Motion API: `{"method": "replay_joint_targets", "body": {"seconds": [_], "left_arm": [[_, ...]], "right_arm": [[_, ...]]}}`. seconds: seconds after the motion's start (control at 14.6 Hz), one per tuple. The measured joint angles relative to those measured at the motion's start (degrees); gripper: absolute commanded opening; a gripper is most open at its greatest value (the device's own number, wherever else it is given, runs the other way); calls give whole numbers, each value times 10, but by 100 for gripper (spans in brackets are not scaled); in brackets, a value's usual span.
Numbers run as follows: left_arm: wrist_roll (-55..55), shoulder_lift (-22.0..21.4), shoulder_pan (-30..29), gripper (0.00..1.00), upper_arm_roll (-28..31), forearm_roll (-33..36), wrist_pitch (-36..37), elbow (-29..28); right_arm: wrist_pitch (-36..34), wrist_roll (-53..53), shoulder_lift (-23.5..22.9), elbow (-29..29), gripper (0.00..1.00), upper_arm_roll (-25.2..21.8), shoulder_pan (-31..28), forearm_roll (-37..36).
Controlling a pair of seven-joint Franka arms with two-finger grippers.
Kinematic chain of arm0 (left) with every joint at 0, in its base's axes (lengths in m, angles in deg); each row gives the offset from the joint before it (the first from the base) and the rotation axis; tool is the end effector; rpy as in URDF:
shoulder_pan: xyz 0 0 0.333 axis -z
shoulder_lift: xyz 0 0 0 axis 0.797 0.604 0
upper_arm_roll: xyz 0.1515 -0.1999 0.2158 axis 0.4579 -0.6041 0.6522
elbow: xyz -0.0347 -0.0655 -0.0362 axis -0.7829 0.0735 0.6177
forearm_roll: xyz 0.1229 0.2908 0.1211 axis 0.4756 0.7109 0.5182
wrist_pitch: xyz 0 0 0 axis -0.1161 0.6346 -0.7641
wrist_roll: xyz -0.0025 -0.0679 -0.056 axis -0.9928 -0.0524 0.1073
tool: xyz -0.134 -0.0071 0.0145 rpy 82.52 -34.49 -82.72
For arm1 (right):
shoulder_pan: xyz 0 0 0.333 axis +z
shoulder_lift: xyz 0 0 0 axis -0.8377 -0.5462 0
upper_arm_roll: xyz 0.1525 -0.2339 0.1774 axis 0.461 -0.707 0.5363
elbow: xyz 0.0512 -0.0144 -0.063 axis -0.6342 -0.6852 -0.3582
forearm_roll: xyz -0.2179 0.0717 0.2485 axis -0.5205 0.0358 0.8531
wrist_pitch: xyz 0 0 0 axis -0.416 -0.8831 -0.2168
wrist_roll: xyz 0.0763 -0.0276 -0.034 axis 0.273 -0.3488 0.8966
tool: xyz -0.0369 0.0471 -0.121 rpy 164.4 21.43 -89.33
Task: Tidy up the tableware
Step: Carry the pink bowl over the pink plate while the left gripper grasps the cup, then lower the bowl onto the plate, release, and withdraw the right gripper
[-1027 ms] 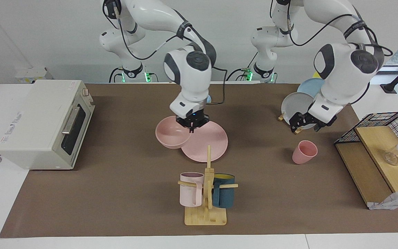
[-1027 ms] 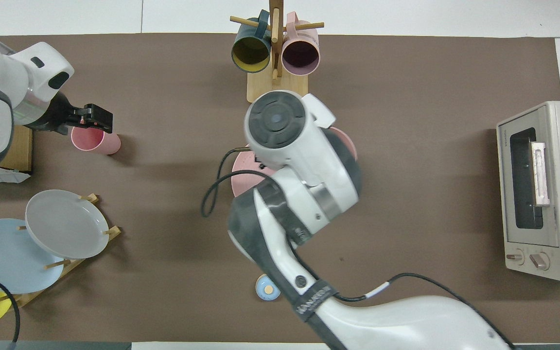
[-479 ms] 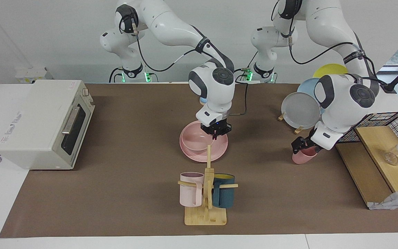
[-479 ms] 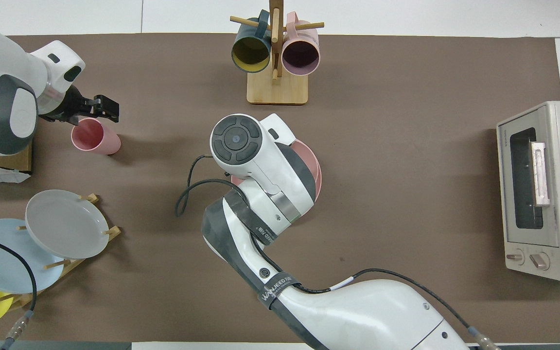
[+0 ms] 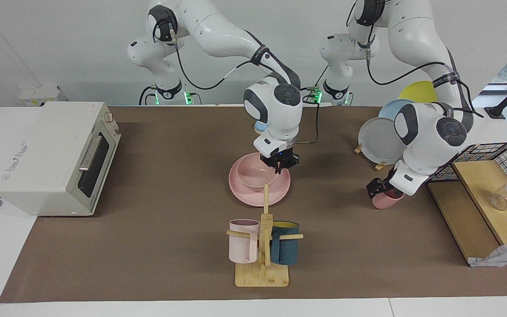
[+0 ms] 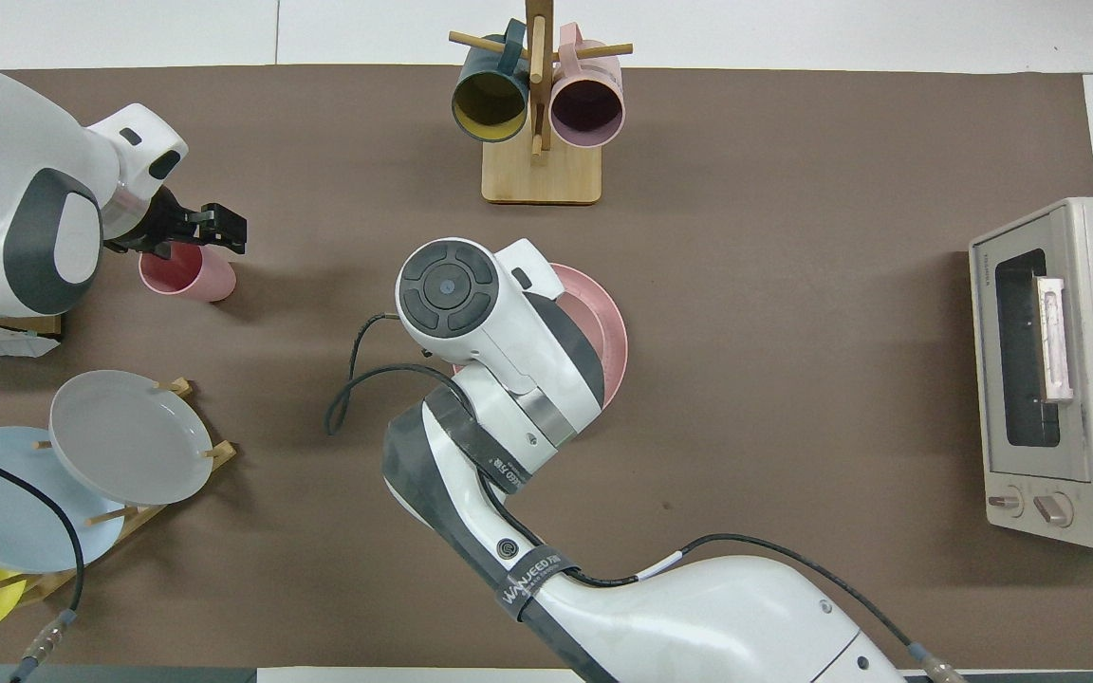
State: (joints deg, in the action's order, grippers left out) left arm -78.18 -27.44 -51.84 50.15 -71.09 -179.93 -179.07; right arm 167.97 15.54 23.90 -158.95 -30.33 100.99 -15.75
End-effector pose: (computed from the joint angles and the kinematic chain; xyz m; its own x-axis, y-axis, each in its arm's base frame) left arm 0.6104 -0.0538 0.3911 0.9995 -0.0206 -0.0234 -0.0197 -0.9991 0.0369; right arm 0.5169 0.4384 0.3753 0.9855 -0.1681 0.0246 -0.1675 -0.9855 -0.0253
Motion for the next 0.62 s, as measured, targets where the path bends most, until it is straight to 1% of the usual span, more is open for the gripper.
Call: {"method": "replay_joint_targets", "body": {"seconds": [0.07, 0.21, 0.27, 0.41, 0.48, 0.62], "left_arm": [[0, 0, 0, 0, 0, 0, -7, -5], [0, 0, 0, 0, 0, 0, -14, -10], [0, 0, 0, 0, 0, 1, -17, -11], [0, 0, -4, 0, 1, 1, -24, -13], [0, -1, -6, 0, 1, 1, -25, -12], [0, -3, -7, 0, 1, 2, -25, -11]], "right_arm": [[0, 0, 2, 0, 100, 0, -2, 0], [-9, 1, 5, 7, 100, -1, -8, 0], [-33, 2, 5, 22, 100, -2, -11, -7], [-84, 13, 14, 66, 100, -10, -25, -47], [-101, 37, 31, 79, 100, -14, -45, -55], [-156, 121, 82, 80, 100, -15, -112, -57]]}}
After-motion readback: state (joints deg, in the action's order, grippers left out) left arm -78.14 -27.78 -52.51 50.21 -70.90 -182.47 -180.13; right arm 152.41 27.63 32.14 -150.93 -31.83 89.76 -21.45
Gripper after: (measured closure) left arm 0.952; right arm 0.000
